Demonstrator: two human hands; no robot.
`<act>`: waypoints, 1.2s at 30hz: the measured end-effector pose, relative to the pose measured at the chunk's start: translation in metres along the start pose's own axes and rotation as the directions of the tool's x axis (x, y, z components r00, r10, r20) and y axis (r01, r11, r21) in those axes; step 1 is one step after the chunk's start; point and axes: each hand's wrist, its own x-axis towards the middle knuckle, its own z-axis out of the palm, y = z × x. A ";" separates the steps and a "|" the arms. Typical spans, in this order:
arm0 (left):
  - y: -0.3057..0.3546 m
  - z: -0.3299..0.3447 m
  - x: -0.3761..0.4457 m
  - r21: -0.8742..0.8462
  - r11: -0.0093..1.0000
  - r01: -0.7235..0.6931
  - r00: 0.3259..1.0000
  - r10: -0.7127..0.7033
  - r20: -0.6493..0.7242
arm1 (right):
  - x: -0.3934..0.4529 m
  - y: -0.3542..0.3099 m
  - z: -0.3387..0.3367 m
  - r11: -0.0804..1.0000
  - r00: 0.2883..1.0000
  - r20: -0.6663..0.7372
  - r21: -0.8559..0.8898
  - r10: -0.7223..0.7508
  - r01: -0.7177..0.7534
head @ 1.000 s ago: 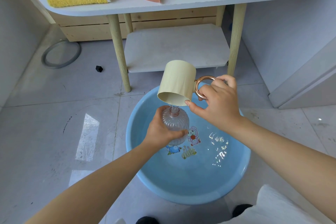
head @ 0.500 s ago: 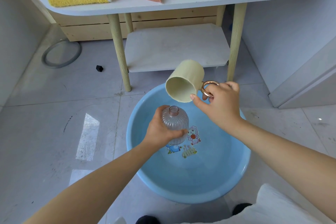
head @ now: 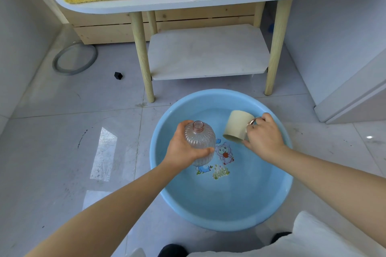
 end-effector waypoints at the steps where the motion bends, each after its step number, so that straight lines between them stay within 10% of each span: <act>1: 0.000 0.000 0.000 0.001 1.000 0.000 1.000 0.000 -0.001 | 0.000 -0.002 0.004 1.000 1.000 -0.017 -0.014 -0.025 0.024; 9: -0.001 0.000 0.000 0.001 1.000 -0.005 1.000 0.005 -0.010 | -0.007 -0.011 -0.007 0.952 0.994 0.053 0.287 0.094 -0.105; 15: -0.002 0.001 0.001 0.005 1.000 -0.009 1.000 0.009 -0.017 | -0.002 -0.002 -0.031 0.603 0.867 0.299 0.628 0.397 -0.493; 20: 0.001 0.004 0.002 0.018 1.000 -0.012 1.000 0.012 -0.012 | 0.002 0.006 -0.061 0.325 0.847 0.300 0.826 0.439 -0.461; 27: 0.008 0.010 0.004 -0.001 0.999 -0.032 0.999 0.032 -0.008 | 0.000 -0.006 -0.086 0.503 0.881 -0.127 0.854 0.455 -0.136; 36: 0.010 0.012 0.004 -0.004 0.999 -0.032 0.999 0.032 -0.005 | 0.006 -0.010 -0.080 0.755 0.761 -0.521 0.653 0.386 0.065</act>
